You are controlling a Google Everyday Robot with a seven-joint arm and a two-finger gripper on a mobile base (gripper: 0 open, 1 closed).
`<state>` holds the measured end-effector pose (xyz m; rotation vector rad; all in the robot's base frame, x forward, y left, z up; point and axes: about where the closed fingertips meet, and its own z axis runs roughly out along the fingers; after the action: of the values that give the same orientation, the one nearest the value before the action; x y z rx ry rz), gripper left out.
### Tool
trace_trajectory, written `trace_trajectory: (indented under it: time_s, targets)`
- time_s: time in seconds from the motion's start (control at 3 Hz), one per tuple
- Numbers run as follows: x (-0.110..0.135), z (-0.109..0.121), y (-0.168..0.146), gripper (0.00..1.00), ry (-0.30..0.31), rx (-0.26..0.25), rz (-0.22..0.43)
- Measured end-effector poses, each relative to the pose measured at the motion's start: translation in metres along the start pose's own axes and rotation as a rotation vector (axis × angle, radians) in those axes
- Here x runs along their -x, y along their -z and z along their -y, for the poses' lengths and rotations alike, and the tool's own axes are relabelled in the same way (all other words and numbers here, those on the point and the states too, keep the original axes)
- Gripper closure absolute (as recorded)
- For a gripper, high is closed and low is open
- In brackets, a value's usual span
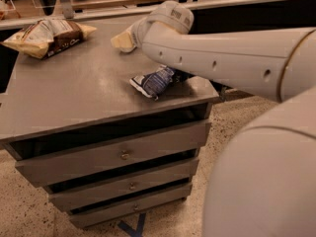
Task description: Pick blue plastic bottle
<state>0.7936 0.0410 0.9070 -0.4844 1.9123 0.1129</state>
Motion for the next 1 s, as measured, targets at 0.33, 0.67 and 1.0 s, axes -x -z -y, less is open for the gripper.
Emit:
trace_trajectory:
  time_s: [0.33,0.67,1.0]
  targets:
    - [0.007,-0.017,-0.025,0.0,0.006,-0.034,0.004]
    - [0.008,-0.034,-0.044,0.0,-0.002,-0.071,0.011]
    - [-0.003,-0.048,-0.059,0.0,-0.017,-0.125,0.008]
